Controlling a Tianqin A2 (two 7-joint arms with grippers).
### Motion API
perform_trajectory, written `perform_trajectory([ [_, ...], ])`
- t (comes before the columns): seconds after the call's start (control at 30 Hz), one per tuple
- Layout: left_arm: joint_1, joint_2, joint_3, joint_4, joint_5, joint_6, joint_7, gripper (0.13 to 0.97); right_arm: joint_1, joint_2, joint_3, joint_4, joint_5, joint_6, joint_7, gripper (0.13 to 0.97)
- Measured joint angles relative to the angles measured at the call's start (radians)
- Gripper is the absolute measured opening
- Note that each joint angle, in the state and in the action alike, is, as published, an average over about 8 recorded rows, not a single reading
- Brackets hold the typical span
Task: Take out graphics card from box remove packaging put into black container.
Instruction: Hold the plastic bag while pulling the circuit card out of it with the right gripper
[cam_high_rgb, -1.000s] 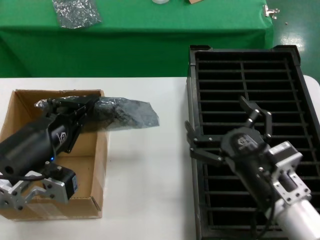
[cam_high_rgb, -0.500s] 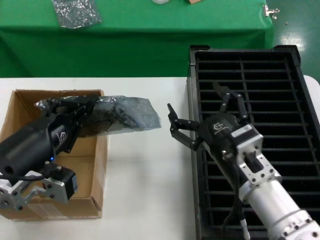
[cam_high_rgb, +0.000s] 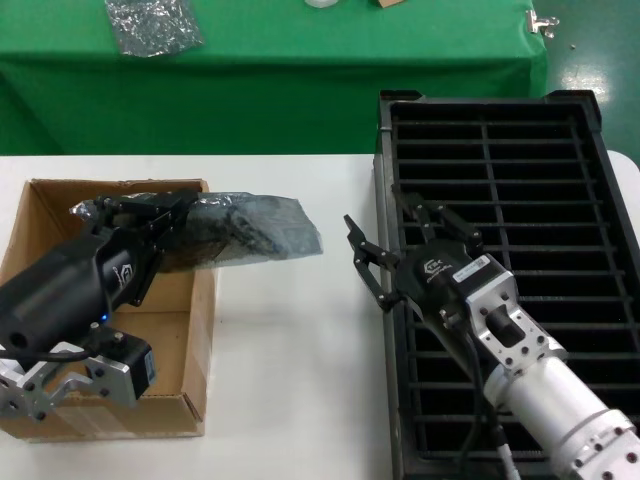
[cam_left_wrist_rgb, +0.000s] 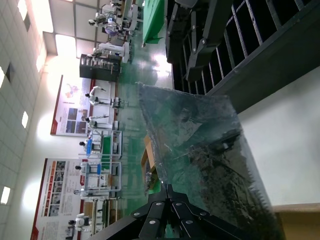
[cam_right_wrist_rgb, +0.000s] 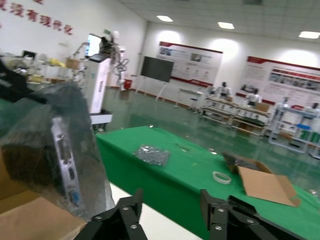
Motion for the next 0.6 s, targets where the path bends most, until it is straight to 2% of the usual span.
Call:
perform_trajectory([
  [0.33, 0.000, 0.000, 0.000, 0.000, 0.000, 0.000, 0.000, 0.139, 0.003, 0.117, -0.065, 0.040, 0.126, -0.076, -0.034, 0.315],
  [0.6, 0.000, 0.000, 0.000, 0.000, 0.000, 0.000, 0.000, 0.139, 0.013, 0.173, -0.131, 0.071, 0.209, -0.125, -0.062, 0.208],
])
